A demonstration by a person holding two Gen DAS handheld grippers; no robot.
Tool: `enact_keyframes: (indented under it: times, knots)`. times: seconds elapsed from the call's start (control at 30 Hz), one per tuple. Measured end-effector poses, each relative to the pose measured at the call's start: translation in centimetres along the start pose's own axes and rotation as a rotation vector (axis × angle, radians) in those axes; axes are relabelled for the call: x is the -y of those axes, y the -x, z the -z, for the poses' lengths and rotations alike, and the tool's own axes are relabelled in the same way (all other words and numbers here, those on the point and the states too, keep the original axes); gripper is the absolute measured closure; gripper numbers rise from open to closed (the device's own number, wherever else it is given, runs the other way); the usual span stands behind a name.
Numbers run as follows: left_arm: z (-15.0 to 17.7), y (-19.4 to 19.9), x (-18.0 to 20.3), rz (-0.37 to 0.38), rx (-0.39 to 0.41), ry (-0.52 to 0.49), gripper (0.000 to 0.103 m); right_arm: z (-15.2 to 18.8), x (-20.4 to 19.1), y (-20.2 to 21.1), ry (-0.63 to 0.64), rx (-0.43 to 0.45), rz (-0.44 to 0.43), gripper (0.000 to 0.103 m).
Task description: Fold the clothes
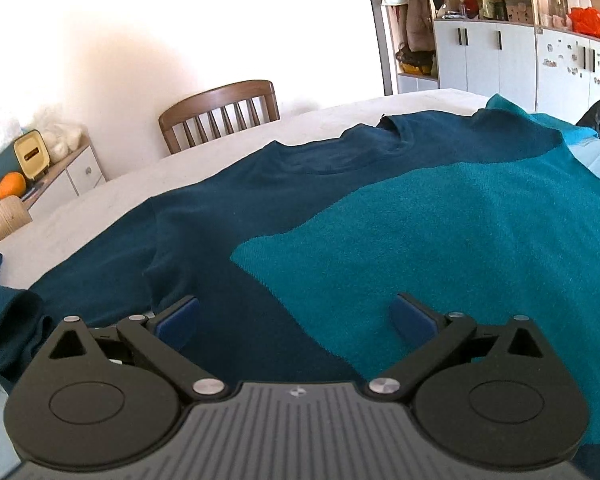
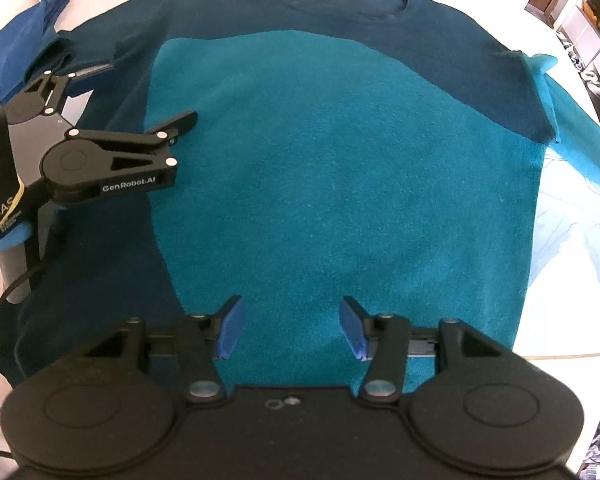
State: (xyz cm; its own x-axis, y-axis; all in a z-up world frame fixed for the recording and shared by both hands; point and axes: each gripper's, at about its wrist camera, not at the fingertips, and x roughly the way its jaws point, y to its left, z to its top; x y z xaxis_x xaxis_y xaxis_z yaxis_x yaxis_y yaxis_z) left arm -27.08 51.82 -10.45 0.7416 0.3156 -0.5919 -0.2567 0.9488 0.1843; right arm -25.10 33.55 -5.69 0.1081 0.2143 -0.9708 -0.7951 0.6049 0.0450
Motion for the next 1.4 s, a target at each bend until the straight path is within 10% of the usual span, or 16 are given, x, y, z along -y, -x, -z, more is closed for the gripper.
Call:
enact_keyframes:
  times: [0.23,0.63,1.4]
  knots:
    - [0.4,-0.9,-2.8,0.126,-0.044,0.120,0.000,0.2,1.2,-0.2,-0.039,-0.031,0.044,0.000]
    - [0.4,-0.7,-2.7,0.124,-0.045,0.120,0.000,1.2,0.6,1.4,0.029,0.013,0.064,0.000]
    - [0.5,-0.8,-2.7,0.125,-0.044,0.122,0.000,-3.4,8.4,0.6,0.130,0.165,-0.199,0.000]
